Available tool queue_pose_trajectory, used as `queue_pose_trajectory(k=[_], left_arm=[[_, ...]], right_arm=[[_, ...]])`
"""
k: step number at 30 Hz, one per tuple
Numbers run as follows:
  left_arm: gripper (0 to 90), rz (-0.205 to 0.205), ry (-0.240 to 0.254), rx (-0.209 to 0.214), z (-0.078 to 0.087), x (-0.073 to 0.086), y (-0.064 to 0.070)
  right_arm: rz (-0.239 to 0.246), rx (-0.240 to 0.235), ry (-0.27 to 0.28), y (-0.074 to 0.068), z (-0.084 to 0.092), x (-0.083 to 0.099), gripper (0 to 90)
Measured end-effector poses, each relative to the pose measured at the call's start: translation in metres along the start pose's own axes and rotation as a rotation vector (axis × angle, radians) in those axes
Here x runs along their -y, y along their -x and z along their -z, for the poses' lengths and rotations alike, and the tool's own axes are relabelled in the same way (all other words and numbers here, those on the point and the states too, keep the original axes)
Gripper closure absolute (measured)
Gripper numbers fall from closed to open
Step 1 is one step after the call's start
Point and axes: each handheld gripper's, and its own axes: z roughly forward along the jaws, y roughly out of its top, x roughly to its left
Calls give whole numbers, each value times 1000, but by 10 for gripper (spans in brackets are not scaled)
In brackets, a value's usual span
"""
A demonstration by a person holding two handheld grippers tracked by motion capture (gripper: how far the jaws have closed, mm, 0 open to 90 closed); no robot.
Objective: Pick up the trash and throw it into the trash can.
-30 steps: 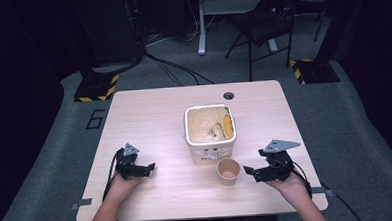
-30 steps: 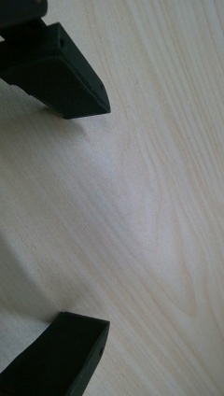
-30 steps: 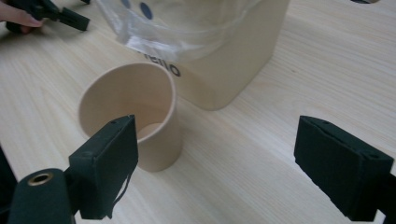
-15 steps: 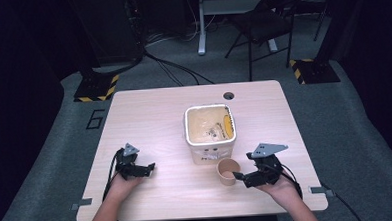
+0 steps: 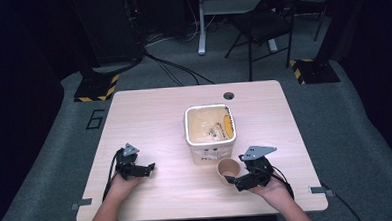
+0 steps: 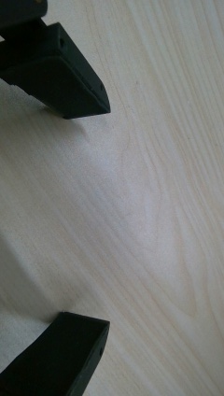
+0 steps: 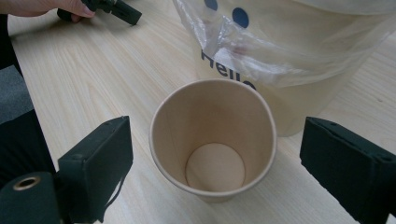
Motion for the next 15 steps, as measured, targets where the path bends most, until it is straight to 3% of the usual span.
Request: queue_pose_trajectory(k=[15], left_arm=[[2,0,0,0,0,0,0]], right_arm=[[34,12,-61,-4,-19,-2,98]])
